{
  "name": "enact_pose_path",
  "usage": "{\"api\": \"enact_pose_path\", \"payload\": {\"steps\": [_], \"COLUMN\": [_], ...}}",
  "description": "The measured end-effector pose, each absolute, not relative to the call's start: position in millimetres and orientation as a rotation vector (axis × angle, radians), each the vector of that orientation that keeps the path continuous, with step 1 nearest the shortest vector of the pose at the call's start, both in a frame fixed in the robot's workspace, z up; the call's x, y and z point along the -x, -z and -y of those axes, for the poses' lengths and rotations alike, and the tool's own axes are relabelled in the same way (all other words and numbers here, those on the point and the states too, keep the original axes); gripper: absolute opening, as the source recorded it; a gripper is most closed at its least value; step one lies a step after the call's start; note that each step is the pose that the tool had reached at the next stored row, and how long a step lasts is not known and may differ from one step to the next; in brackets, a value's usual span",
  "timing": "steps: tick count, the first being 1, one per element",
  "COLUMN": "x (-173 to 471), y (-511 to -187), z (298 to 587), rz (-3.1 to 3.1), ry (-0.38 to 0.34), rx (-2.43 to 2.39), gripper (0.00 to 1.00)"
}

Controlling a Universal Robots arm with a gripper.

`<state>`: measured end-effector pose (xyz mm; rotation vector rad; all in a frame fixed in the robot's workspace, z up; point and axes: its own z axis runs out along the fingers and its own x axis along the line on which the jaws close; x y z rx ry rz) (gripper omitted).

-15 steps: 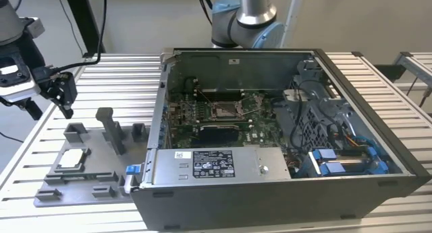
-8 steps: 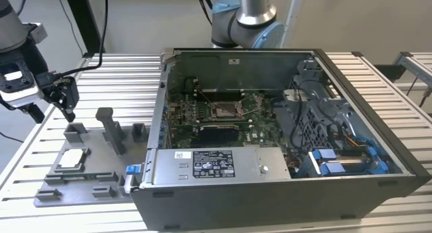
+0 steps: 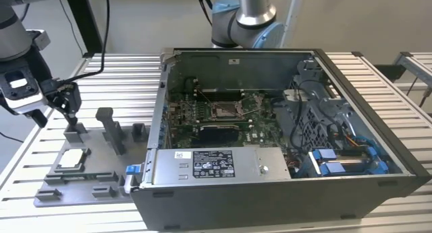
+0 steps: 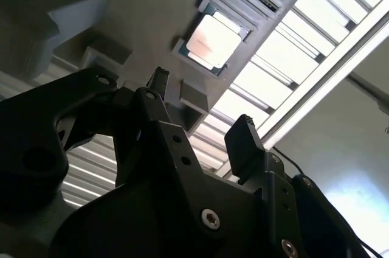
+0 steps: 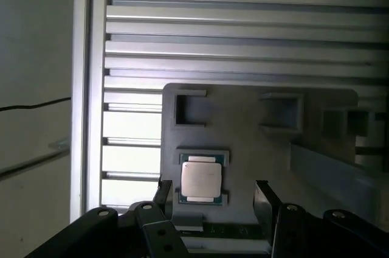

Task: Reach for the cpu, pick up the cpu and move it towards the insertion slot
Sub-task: 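Pick up the cpu and move it towards the insertion slot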

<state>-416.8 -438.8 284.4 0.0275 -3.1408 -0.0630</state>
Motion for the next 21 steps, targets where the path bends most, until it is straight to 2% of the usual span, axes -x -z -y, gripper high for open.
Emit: {"api": "enact_pose_path", "payload": {"steps": [21], "x": [417], "y": [-252], "z": [445], "rz": [3.141], "ry": [0.063], "rx": [-0.028], "gripper": [1.0]}}
